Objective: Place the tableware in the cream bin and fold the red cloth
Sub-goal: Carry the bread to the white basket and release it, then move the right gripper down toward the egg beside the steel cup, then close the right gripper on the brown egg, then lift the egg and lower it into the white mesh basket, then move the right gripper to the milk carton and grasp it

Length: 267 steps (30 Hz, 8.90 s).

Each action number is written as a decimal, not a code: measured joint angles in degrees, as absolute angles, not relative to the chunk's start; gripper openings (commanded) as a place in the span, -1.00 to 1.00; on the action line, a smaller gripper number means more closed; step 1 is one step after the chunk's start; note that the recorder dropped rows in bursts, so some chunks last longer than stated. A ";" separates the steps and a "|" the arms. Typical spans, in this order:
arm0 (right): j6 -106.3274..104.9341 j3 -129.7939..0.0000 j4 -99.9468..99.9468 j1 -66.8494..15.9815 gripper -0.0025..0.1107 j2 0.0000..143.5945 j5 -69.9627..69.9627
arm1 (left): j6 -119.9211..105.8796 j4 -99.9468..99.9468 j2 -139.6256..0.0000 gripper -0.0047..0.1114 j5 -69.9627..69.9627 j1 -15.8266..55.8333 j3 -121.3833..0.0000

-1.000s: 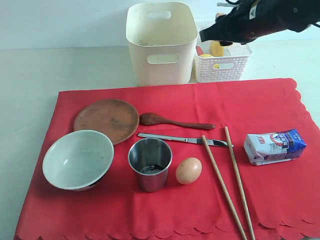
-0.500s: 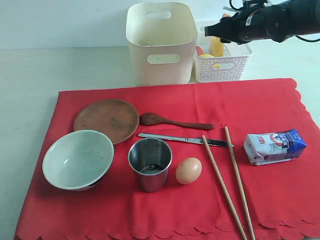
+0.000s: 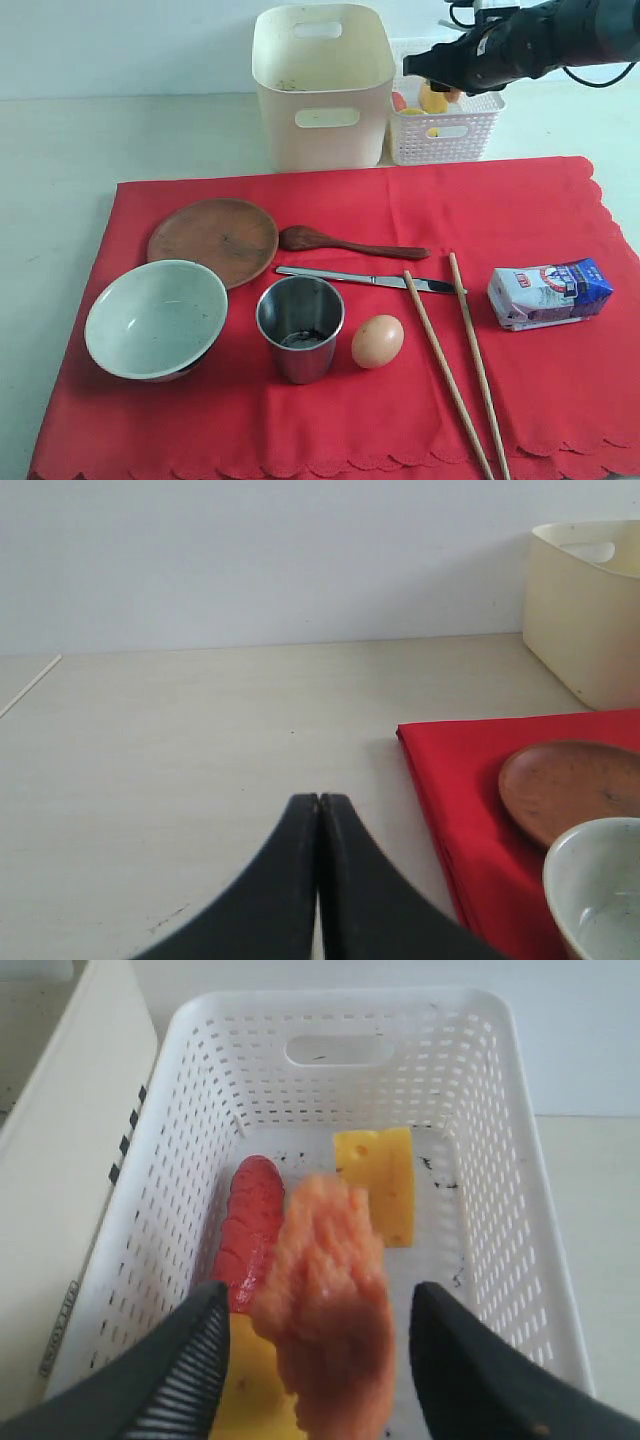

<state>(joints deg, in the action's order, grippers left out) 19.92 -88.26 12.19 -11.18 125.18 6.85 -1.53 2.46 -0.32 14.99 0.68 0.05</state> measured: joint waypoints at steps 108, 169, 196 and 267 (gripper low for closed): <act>29.42 -53.60 16.25 -51.07 0.36 95.55 41.17 | -1.53 2.46 -0.32 -0.87 14.99 0.68 0.05; 50.83 -63.99 43.23 -17.80 -0.96 101.81 20.43 | -1.53 2.46 -0.32 -0.87 14.99 0.68 0.05; 50.83 -92.32 43.51 -15.86 -0.65 127.24 21.33 | -1.53 2.46 -0.32 -0.87 14.99 0.68 0.05; -6.48 -54.18 0.00 -15.86 -0.83 86.68 55.23 | -1.53 2.46 -0.32 -0.87 14.99 0.68 0.05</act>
<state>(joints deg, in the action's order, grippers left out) -6.48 -54.18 0.00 -15.86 86.68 55.23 -1.53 2.46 -0.32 14.99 0.68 0.05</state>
